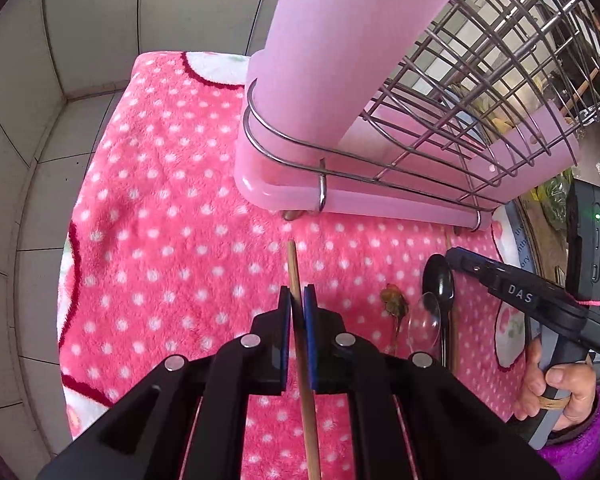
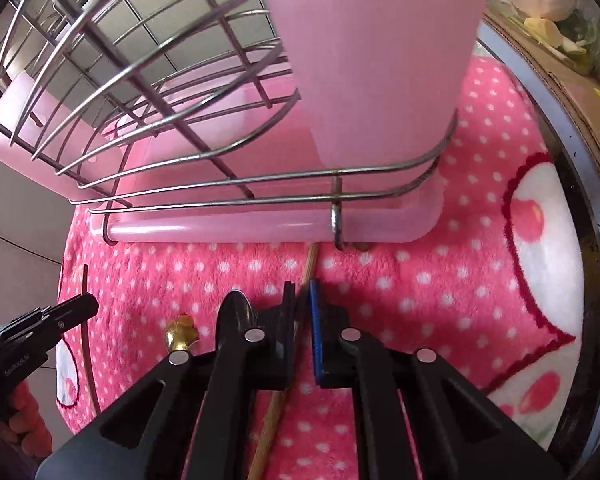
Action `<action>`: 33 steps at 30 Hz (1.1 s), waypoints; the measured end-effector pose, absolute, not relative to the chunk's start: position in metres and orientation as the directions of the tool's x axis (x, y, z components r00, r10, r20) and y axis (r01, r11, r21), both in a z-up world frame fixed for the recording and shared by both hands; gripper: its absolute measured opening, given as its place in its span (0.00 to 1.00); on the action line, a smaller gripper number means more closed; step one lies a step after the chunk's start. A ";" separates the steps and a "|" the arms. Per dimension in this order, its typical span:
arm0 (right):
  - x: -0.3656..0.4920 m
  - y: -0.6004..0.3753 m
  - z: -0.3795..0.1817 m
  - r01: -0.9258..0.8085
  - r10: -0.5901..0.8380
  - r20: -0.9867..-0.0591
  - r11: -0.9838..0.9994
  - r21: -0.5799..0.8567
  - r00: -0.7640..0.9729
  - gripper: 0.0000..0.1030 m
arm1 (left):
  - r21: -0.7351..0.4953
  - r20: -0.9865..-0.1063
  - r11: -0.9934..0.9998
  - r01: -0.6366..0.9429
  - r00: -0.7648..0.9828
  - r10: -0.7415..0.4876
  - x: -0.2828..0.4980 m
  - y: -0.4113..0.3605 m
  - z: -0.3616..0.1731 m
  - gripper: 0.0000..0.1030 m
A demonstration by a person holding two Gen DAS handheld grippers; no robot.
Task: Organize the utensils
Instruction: 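Grasp a wooden chopstick on the cloth with the left tool while the right tool grasps another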
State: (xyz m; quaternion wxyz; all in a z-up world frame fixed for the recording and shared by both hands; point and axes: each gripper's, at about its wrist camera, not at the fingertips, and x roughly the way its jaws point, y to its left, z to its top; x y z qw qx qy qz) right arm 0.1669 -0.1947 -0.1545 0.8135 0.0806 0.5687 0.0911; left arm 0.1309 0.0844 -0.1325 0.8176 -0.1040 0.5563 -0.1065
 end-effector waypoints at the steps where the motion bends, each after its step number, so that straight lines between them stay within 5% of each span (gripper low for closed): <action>1: 0.164 -0.200 -0.151 -0.053 0.236 -0.910 0.971 0.232 0.341 0.07 | -0.280 -0.891 0.958 0.055 0.357 -0.281 0.131 0.087 -0.133 0.06; 24: 0.148 -0.207 -0.168 -0.125 0.204 -0.928 0.977 0.173 0.311 0.14 | -0.133 -0.958 0.988 0.084 0.243 -0.150 0.159 0.054 -0.153 0.07; 33: 0.115 -0.254 -0.148 -0.072 0.362 -0.836 0.928 0.366 0.412 0.06 | -0.196 -0.923 0.979 0.063 0.324 -0.206 0.142 0.047 -0.135 0.04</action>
